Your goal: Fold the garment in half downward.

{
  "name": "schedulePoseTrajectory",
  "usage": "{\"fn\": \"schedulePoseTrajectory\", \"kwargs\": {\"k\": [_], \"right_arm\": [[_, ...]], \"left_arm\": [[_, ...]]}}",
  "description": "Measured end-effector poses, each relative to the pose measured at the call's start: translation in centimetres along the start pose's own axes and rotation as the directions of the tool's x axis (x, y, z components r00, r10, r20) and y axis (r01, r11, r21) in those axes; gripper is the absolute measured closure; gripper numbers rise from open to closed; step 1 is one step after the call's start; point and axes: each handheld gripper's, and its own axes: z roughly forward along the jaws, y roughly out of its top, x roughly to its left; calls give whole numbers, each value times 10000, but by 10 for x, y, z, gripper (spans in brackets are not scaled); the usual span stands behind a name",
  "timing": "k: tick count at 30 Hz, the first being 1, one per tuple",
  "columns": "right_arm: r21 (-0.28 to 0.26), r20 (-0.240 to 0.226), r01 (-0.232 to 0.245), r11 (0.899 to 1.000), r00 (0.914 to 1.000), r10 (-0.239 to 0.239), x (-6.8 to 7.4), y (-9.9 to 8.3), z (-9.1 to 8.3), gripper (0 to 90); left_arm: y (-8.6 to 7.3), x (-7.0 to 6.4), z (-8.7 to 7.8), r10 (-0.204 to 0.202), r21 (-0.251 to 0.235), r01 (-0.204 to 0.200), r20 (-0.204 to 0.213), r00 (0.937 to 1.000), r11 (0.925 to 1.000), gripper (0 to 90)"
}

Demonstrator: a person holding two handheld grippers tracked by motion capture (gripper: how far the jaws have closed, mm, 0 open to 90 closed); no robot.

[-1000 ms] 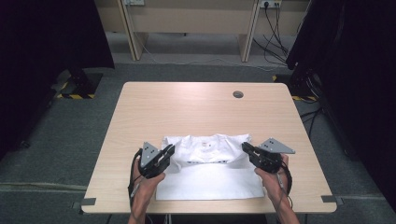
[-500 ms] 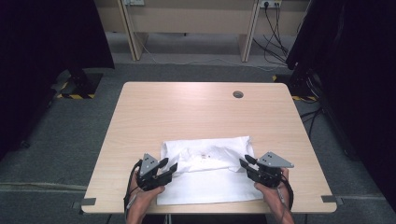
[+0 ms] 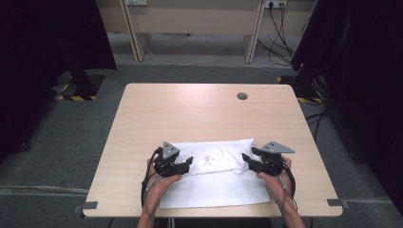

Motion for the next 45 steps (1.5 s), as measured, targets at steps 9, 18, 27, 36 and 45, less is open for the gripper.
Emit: {"fn": "schedulePoseTrajectory", "kwargs": {"k": [9,18,27,36,45], "right_arm": [[461,-315,-291,9985,9990,306,-9,-3,26,673],[-407,-441,216,9989,9988,-234,-1,5,10,849],[-1147,-681,391,9926,9966,-471,11,6,-13,840],[-1485,-584,141,9888,9980,-230,14,-12,-32,834],[-1795,-525,315,9832,9978,-416,27,-23,-51,834]], "left_arm": [[-2,1,5,44,-177,-46,-82,10000,9998,739],[-1,1,-8,-123,-924,141,191,9997,9956,864],[-8,-6,-38,-211,-2189,434,1030,9945,9748,866],[-27,-23,-66,-180,-2807,759,2033,9790,9568,864],[-45,-27,-83,-272,-2948,913,2146,9763,9512,854]]}}
